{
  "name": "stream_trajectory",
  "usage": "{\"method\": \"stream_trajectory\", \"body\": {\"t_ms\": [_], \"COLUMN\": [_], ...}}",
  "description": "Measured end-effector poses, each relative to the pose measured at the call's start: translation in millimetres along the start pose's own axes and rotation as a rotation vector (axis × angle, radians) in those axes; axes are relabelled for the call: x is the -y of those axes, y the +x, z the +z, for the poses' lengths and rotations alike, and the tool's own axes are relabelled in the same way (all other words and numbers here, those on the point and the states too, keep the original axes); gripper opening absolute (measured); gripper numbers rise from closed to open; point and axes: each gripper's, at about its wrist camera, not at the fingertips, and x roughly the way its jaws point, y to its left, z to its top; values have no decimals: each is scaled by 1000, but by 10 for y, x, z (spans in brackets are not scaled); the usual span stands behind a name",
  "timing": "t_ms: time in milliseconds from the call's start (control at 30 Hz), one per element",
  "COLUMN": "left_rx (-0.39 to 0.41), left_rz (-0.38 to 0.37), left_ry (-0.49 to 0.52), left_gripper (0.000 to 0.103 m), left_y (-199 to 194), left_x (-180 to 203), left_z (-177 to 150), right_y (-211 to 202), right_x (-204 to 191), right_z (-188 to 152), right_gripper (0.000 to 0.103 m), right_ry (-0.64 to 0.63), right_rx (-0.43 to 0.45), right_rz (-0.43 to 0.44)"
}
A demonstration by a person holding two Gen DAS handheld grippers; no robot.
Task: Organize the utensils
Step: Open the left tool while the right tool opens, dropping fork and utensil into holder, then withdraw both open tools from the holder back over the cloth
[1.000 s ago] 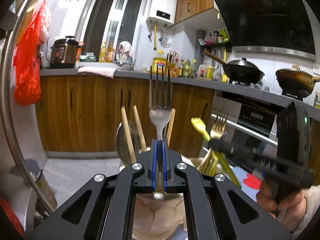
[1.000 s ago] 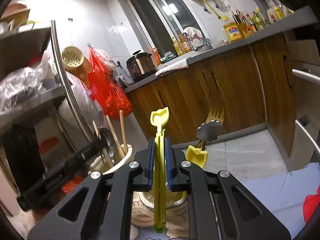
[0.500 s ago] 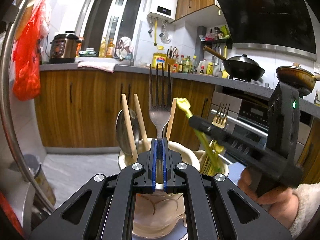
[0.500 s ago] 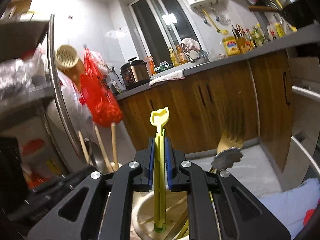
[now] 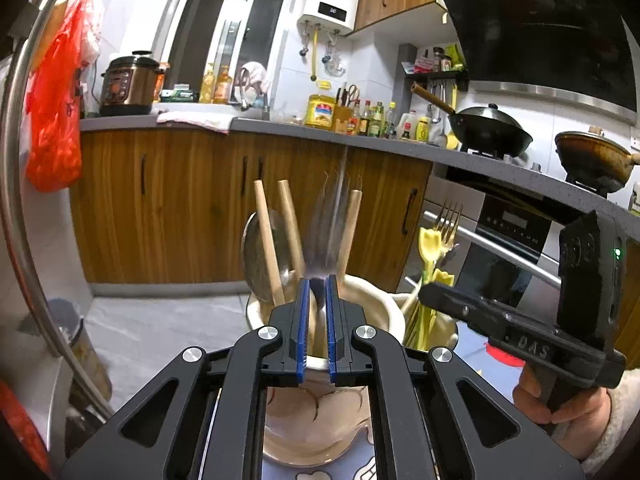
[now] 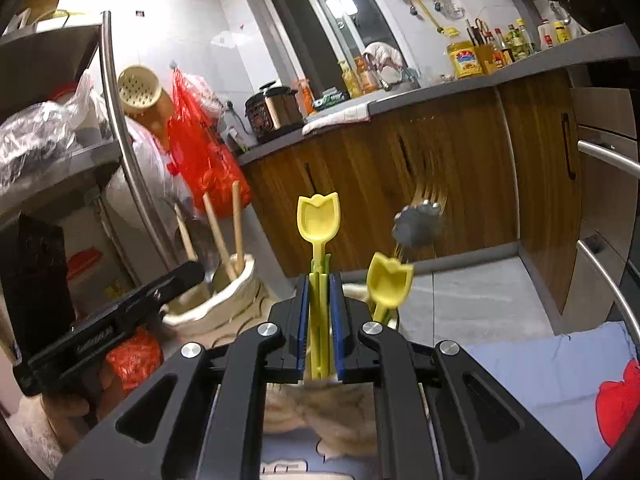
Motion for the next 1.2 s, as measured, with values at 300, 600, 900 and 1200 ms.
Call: {"method": "stream_trajectory", "body": {"t_ms": [300,600,900,1200], "left_rx": [-14,-16,-54,-100], "left_rz": [34,66,129,261], "left_ry": [14,35,42,81], "left_gripper": [33,76,95,98], "left_y": [-204,-766,-1194,-1154], "left_x": [108,320,651,712], "left_z": [30,8,-265,-596], "right_y": [0,-621,-1241,-1388], "right_x": [-55,-229,-514,-414], "right_z": [-14,40,-250,-483], "right_gripper": [29,61,93,98], "right_ry": [-23,-1,-7,-14], "right_rx": [-81,-77,-107,-37], "right_rz": [-65,-100,-103,-215]}}
